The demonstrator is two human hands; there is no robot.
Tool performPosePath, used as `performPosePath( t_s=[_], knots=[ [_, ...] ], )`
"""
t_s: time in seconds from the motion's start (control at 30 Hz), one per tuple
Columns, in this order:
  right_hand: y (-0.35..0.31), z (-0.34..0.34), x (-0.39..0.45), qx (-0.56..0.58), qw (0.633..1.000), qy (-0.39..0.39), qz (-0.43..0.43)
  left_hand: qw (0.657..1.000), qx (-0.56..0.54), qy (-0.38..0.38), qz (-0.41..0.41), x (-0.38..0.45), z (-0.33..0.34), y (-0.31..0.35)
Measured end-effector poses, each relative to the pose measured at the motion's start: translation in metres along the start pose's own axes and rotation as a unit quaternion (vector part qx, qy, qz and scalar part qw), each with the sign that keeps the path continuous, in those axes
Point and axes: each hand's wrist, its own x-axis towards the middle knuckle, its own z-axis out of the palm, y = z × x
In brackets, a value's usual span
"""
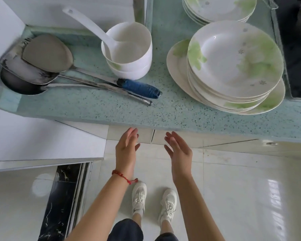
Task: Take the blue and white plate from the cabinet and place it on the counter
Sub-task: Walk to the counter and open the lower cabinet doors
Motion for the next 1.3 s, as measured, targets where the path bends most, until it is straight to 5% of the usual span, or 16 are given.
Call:
performPosePath(
  t_s=[0.17,0.5,1.3],
  knots=[
    [-0.004,0.013,0.011,0.226,0.972,-0.018,0.057,0.979,-0.189,-0.052,-0.062,0.009,0.016,0.011],
    [-0.009,0.018,0.015,0.313,0.946,-0.038,0.074,0.942,-0.306,-0.083,-0.112,0.014,0.019,0.009],
    [0.057,-0.099,-0.099,0.006,0.998,0.067,-0.008,0.992,-0.115,0.022,-0.052,-0.081,-0.089,-0.058]
  ],
)
